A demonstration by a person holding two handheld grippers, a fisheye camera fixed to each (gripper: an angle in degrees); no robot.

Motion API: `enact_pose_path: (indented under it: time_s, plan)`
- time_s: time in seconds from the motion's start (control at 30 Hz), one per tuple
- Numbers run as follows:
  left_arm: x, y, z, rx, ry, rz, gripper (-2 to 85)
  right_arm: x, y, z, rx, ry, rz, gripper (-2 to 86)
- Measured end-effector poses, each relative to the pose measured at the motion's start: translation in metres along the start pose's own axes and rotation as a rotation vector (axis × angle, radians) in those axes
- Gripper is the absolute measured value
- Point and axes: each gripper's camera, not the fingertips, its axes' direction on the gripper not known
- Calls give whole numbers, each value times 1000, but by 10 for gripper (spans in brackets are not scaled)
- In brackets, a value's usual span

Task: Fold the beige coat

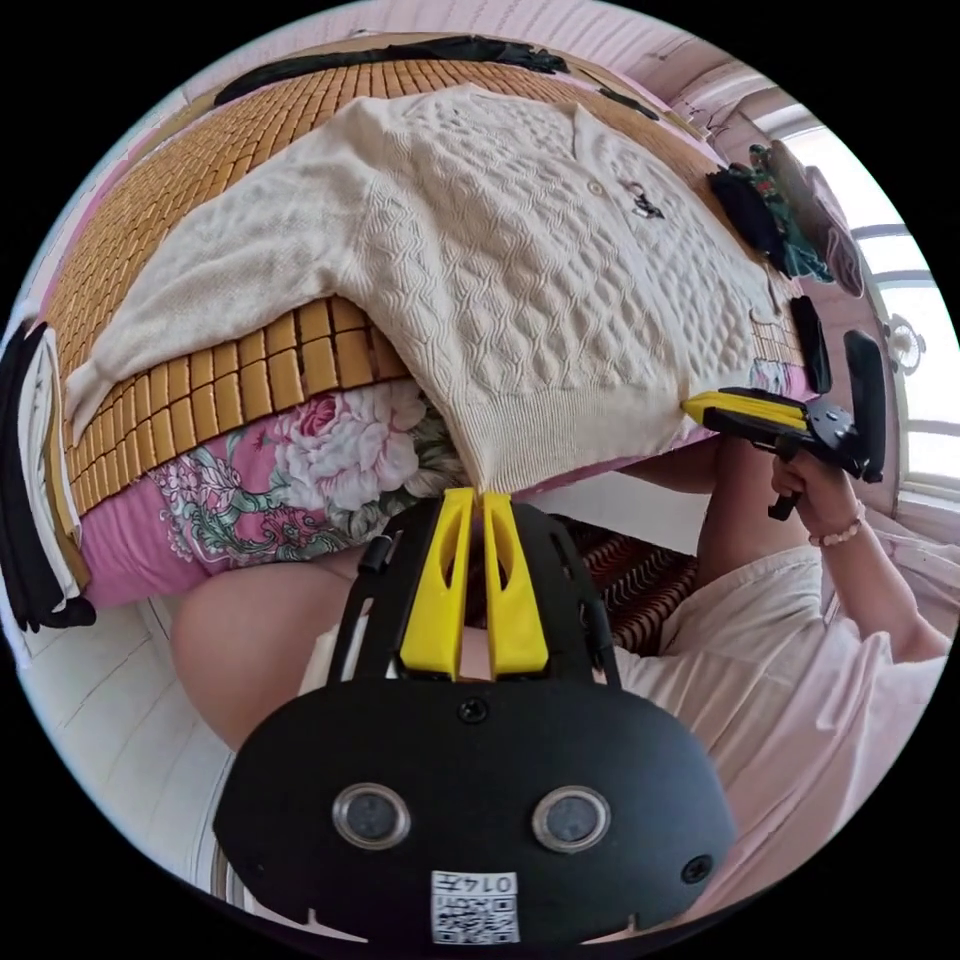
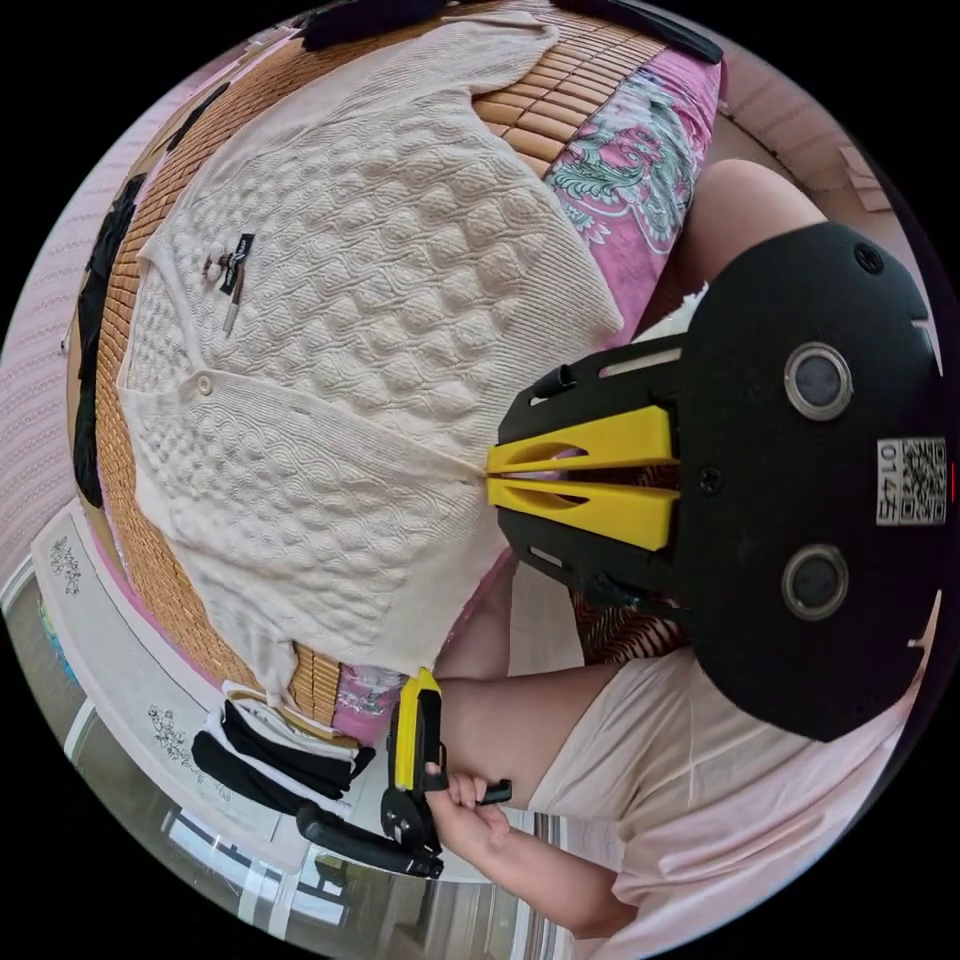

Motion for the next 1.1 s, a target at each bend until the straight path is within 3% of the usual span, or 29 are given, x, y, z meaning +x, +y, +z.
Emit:
enact_pose_path:
  time_s: [0.17, 0.33, 0.5, 0.83, 1.1]
  plan:
    - [25, -12, 28, -87, -74, 19, 43, -3, 9, -26, 54, 30, 4, 3]
    - [44, 12, -10, 51, -84, 30, 53, 35, 54, -91, 263, 145, 109, 27]
    - [98, 13, -36, 175, -130, 143, 45, 112, 104, -154, 445, 434, 313, 72]
    - [319, -90, -1, 248, 22, 568, 52, 234, 86, -212, 454, 568, 381, 93]
    - [444, -176, 39, 174, -58, 723, 58, 329, 24, -190, 336, 592, 379, 94]
